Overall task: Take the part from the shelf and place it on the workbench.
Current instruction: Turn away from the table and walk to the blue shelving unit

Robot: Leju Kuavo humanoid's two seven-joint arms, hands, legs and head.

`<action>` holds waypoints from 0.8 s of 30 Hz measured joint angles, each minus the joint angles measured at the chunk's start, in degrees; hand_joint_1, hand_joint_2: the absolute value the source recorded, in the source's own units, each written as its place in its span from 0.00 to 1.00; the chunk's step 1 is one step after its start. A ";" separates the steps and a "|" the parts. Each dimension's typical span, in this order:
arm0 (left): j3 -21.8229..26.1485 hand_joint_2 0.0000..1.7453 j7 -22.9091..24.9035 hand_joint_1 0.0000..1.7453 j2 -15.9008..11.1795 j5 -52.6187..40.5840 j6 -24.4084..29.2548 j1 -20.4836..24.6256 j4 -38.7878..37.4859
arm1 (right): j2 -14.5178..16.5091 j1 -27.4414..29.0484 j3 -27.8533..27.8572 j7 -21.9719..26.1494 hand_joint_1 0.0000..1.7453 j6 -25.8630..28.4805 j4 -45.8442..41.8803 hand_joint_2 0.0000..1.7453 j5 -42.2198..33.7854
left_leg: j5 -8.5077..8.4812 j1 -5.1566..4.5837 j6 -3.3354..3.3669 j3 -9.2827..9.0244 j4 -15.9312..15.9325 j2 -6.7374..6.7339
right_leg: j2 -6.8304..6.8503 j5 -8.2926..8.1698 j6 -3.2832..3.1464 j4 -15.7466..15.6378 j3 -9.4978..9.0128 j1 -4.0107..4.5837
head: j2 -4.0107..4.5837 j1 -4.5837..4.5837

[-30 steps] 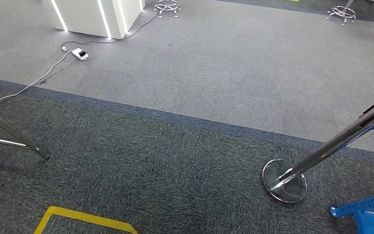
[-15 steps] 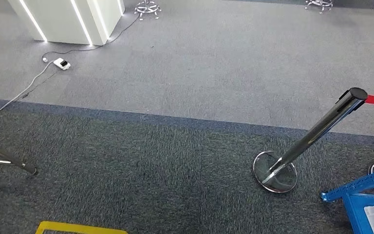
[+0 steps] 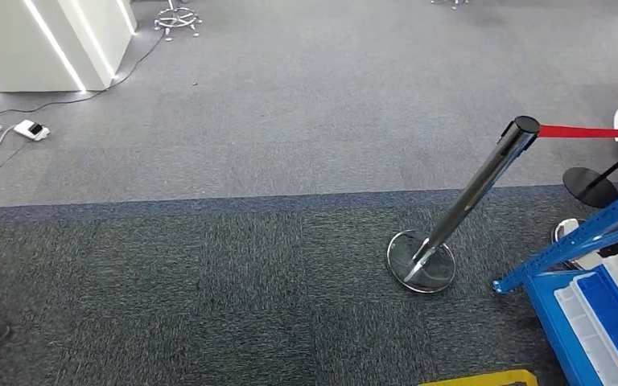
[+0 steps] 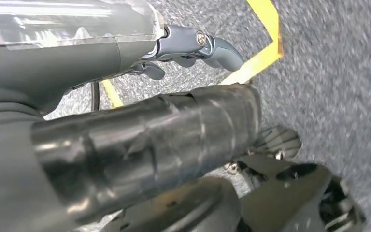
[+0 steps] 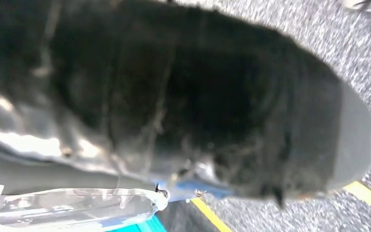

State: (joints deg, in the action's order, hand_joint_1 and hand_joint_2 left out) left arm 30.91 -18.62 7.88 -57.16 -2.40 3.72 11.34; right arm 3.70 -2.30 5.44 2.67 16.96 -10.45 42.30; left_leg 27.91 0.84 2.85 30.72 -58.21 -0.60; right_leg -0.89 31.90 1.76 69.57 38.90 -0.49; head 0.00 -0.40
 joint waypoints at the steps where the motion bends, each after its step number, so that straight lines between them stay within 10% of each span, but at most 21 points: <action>1: 0.01 0.00 0.00 0.00 -0.02 0.00 0.00 -0.10 0.00 | 0.01 -0.03 0.00 0.00 0.00 0.01 0.00 0.00 0.01 | 0.07 -0.10 0.06 0.02 -0.01 -0.77 | 0.36 1.25 0.17 3.40 1.73 -0.13 | 0.00 -0.01; 3: 0.02 0.00 0.00 0.00 -0.05 0.00 0.00 -0.16 0.00 | 0.02 0.03 0.00 0.00 0.00 0.01 0.00 0.00 0.02 | 0.27 -0.22 0.06 -0.10 -0.02 -2.19 | 0.72 0.59 0.28 4.81 2.45 -0.32 | 0.00 0.00; 6: 0.02 0.00 0.00 0.00 -0.04 0.00 0.00 -0.06 0.00 | 0.01 0.11 0.02 0.00 0.00 0.01 0.01 0.00 0.02 | 0.77 -0.35 -0.37 -0.73 -0.01 -3.79 | 2.86 -4.63 -0.35 -6.13 -3.46 -0.01 | 0.00 -0.01; 10: 0.02 0.00 0.00 0.00 -0.03 0.00 0.00 0.23 0.00 | 0.01 -0.01 0.04 0.00 0.00 0.03 0.00 0.00 0.02 | 1.32 -0.36 -1.67 -1.57 0.34 -5.43 | 3.21 -5.59 -1.80 -10.98 -5.69 0.89 | 0.00 -0.01; 13: 0.02 0.00 -0.03 0.00 0.01 0.00 0.00 0.45 0.00 | 0.01 -0.01 0.12 0.03 0.00 0.02 0.00 0.00 0.01 | 3.39 -0.15 -2.46 -1.03 -2.21 -3.03 | 1.64 -6.21 -2.92 -12.16 -6.43 0.46 | 0.00 -0.04; 17: 0.02 0.00 -0.01 0.00 0.01 0.00 -0.02 0.11 0.00 | 0.04 -0.13 0.20 0.12 0.00 0.03 0.00 0.00 0.02 | 8.94 -0.06 -2.61 5.76 -15.42 0.13 | -0.78 -6.25 -3.56 -12.30 -6.66 0.47 | 0.00 -0.05; 19: 0.02 0.00 0.02 0.00 0.01 0.01 -0.02 -0.02 0.00 | 0.06 -0.12 0.26 0.16 0.00 0.03 0.01 0.00 0.02 | 6.11 -0.06 -2.47 5.72 -13.75 0.36 | -2.35 -6.11 -3.48 -12.12 -6.85 0.52 | 0.00 -0.06; 22: 0.04 0.00 0.03 0.00 -0.07 0.02 -0.01 -0.06 0.00 | 0.12 -0.15 0.32 0.21 0.00 0.03 0.01 0.00 0.02 | 0.07 -0.08 -1.98 1.61 -2.72 2.98 | -4.35 -5.66 -2.91 -11.44 -6.79 0.56 | 0.00 -0.05; 24: 0.06 0.00 0.04 0.00 -0.12 0.01 0.00 0.03 0.00 | 0.17 -0.12 0.34 0.27 0.00 0.03 0.01 0.00 0.02 | -0.42 -0.22 -1.73 0.82 -0.32 3.78 | -5.26 -5.54 -2.27 -11.17 -6.39 0.46 | 0.00 -0.04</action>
State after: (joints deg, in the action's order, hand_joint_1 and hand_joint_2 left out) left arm 30.97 -18.58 7.76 -57.14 -2.40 3.75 11.34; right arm 3.87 -2.42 5.79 2.93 16.98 -10.45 42.32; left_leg 27.49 0.62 1.12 31.55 -58.54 3.18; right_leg -6.15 26.37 -0.51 58.40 32.51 -0.03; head 0.00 -0.44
